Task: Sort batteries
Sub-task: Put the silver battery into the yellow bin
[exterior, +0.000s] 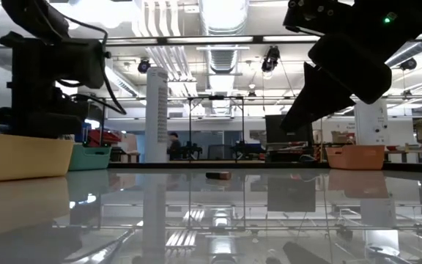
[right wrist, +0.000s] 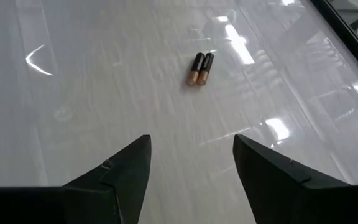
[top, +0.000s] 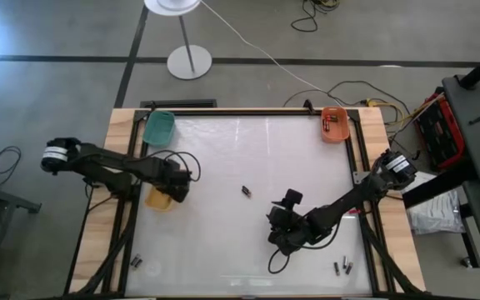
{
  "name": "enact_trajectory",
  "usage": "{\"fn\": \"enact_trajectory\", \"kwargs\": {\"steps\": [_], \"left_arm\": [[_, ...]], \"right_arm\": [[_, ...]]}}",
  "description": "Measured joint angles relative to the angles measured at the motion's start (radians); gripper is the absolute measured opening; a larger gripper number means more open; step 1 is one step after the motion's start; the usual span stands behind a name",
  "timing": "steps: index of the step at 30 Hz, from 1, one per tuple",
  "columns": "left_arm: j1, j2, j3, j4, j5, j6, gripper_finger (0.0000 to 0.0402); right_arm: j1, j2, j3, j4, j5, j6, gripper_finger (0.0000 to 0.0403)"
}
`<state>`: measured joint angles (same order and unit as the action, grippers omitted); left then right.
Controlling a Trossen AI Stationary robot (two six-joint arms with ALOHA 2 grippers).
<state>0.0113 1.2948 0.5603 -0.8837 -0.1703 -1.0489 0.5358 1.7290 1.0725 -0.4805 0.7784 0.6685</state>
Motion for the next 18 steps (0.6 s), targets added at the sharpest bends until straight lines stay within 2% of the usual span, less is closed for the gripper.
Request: {"fn": "enact_trajectory", "kwargs": {"steps": [7, 13, 18], "left_arm": [[0.028, 0.004, 0.005, 0.006, 0.006, 0.046, 0.0019], [0.029, 0.001, 0.001, 0.012, 0.042, 0.046, 0.0090], [0.029, 0.001, 0.004, 0.010, 0.046, 0.061, 0.0124]], "right_arm": [[0.000, 0.000, 0.000, -0.001, 0.000, 0.020, 0.0219], [0.001, 0.000, 0.000, -0.001, -0.011, 0.036, 0.0222], [0.004, -0.017, 0.002, -0.014, -0.060, 0.027, 0.0230]]}}
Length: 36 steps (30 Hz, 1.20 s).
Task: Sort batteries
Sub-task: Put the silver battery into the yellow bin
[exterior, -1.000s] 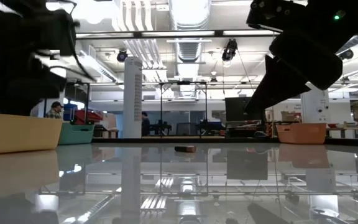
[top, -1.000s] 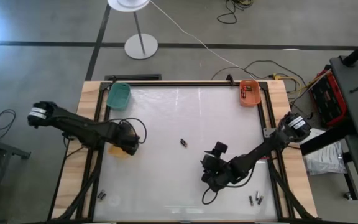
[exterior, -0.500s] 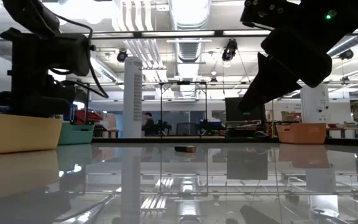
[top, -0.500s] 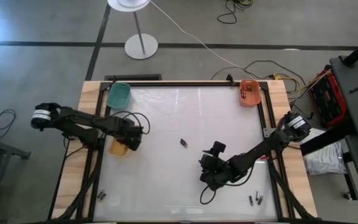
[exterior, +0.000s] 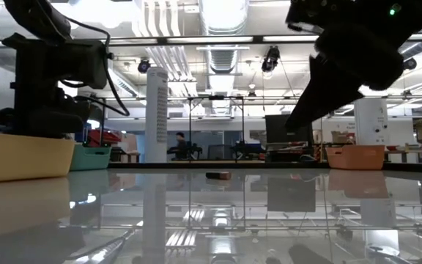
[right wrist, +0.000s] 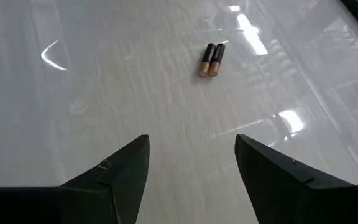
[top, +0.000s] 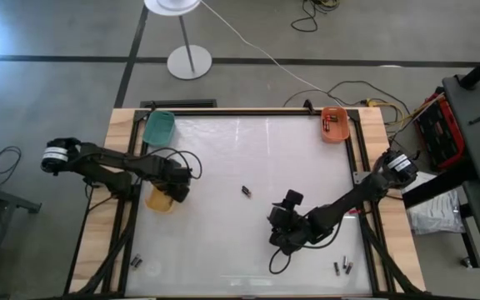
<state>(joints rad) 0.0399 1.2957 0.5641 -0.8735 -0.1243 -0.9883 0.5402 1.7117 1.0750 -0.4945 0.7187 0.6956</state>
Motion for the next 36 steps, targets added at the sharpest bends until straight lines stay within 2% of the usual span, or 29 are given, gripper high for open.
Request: {"fn": "enact_trajectory", "kwargs": {"steps": [6, 14, 17, 19, 22, 25, 28, 31, 33, 36], "left_arm": [[0.000, -0.015, 0.071, -0.047, 0.018, 0.018, 0.0145], [-0.008, -0.069, 0.329, -0.346, -0.010, 0.060, 0.0165], [-0.049, -0.107, 0.437, -0.377, -0.077, 0.061, 0.0166], [-0.102, -0.138, 0.485, -0.324, -0.171, 0.073, 0.0166], [-0.208, -0.177, 0.497, -0.115, -0.300, 0.190, 0.0166], [-0.306, -0.187, 0.453, 0.186, -0.320, 0.360, 0.0166], [-0.377, -0.170, 0.366, 0.563, -0.321, 0.530, 0.0166], [-0.420, -0.121, 0.263, 0.941, -0.300, 0.722, 0.0166], [-0.424, -0.078, 0.205, 1.156, -0.252, 0.813, 0.0166], [-0.414, -0.012, 0.156, 1.354, -0.175, 0.898, 0.0166]], "right_arm": [[0.015, -0.093, 0.033, -0.098, -0.010, 0.032, 0.0248], [0.082, -0.214, 0.038, -0.162, -0.041, 0.108, 0.0273], [0.127, -0.226, 0.033, -0.164, -0.084, 0.157, 0.0280], [0.166, -0.223, 0.030, -0.163, -0.097, 0.209, 0.0282], [0.225, -0.200, 0.029, -0.158, -0.100, 0.324, 0.0283], [0.277, -0.161, 0.029, -0.159, -0.103, 0.473, 0.0277], [0.309, -0.120, 0.033, -0.159, -0.137, 0.613, 0.0270], [0.323, -0.085, 0.033, -0.159, -0.228, 0.741, 0.0262], [0.330, -0.065, 0.033, -0.160, -0.330, 0.832, 0.0256], [0.347, -0.044, 0.034, -0.160, -0.486, 0.977, 0.0246]]}}
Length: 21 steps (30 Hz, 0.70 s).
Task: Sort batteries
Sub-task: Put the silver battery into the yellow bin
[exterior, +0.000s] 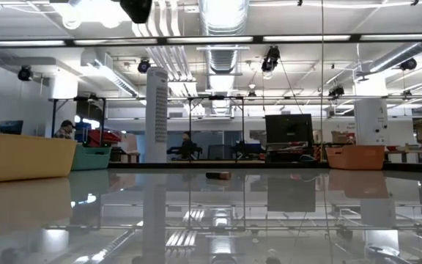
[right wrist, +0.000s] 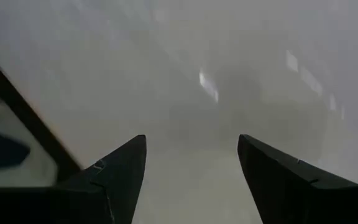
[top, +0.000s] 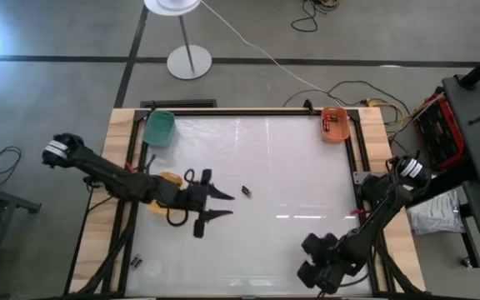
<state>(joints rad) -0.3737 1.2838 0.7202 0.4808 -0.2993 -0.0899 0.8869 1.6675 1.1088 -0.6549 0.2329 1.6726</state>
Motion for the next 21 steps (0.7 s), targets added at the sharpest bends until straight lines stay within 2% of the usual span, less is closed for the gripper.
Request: {"fn": "enact_trajectory", "kwargs": {"steps": [3, 9, 13, 15, 18, 21], "left_arm": [[0.011, 0.055, -0.013, 0.062, 0.023, 0.075, 0.0166], [0.023, 0.130, 0.019, 0.061, 0.029, 0.184, 0.0166], [0.021, 0.160, 0.008, 0.047, 0.037, 0.244, 0.0166], [0.022, 0.163, -0.011, 0.048, 0.038, 0.267, 0.0166], [0.023, 0.158, -0.041, 0.045, 0.038, 0.309, 0.0166], [0.032, 0.126, -0.049, 0.051, 0.039, 0.366, 0.0166]], "right_arm": [[0.012, 0.004, 0.000, -0.016, -0.130, 0.101, 0.0236], [0.011, -0.023, 0.001, -0.089, -0.315, 0.316, 0.0222], [0.012, -0.034, -0.008, -0.208, -0.544, 0.416, 0.0215], [0.012, -0.041, -0.023, -0.273, -0.620, 0.454, 0.0215], [0.012, -0.045, -0.064, -0.253, -0.634, 0.481, 0.0215], [0.002, -0.051, -0.121, -0.147, -0.634, 0.488, 0.0210]]}}
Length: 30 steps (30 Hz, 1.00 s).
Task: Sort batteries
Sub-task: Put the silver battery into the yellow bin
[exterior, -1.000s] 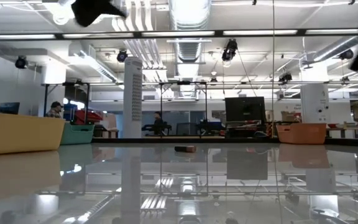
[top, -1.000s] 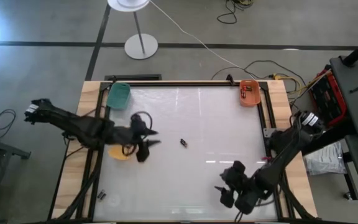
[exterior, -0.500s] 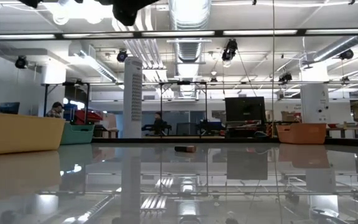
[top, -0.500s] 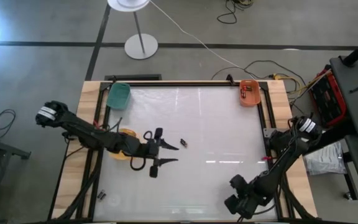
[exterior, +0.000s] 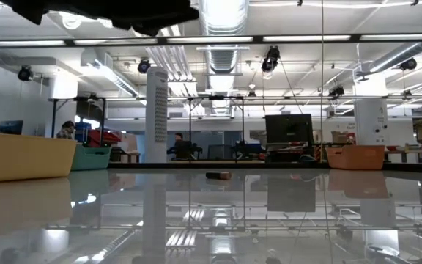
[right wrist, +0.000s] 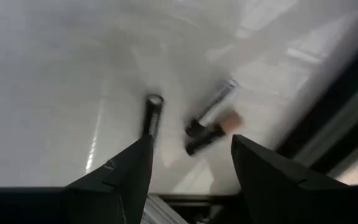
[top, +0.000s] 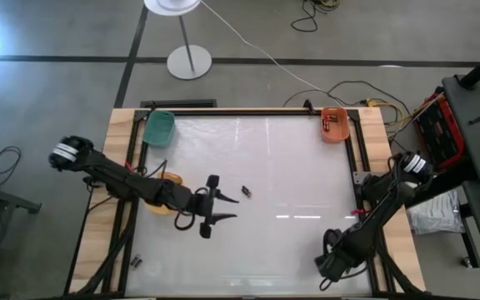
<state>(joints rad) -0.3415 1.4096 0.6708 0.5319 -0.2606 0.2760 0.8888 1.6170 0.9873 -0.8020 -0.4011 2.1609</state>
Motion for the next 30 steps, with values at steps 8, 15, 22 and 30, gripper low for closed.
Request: {"fn": "enact_trajectory", "kwargs": {"steps": [8, 15, 22, 30], "left_arm": [[0.032, -0.038, -0.004, -0.001, 0.003, 0.038, 0.0166], [0.064, -0.038, -0.005, 0.000, 0.018, 0.036, 0.0166], [0.067, -0.036, -0.023, -0.002, 0.018, -0.005, 0.0166], [0.067, -0.036, -0.034, -0.002, 0.018, -0.058, 0.0166]], "right_arm": [[-0.001, -0.042, -0.090, 0.073, 0.001, 0.030, 0.0176], [-0.001, -0.072, -0.140, 0.077, 0.008, 0.032, 0.0137], [-0.002, -0.079, -0.163, 0.087, 0.008, 0.017, 0.0100], [-0.001, -0.079, -0.166, 0.090, 0.008, 0.007, 0.0058]]}}
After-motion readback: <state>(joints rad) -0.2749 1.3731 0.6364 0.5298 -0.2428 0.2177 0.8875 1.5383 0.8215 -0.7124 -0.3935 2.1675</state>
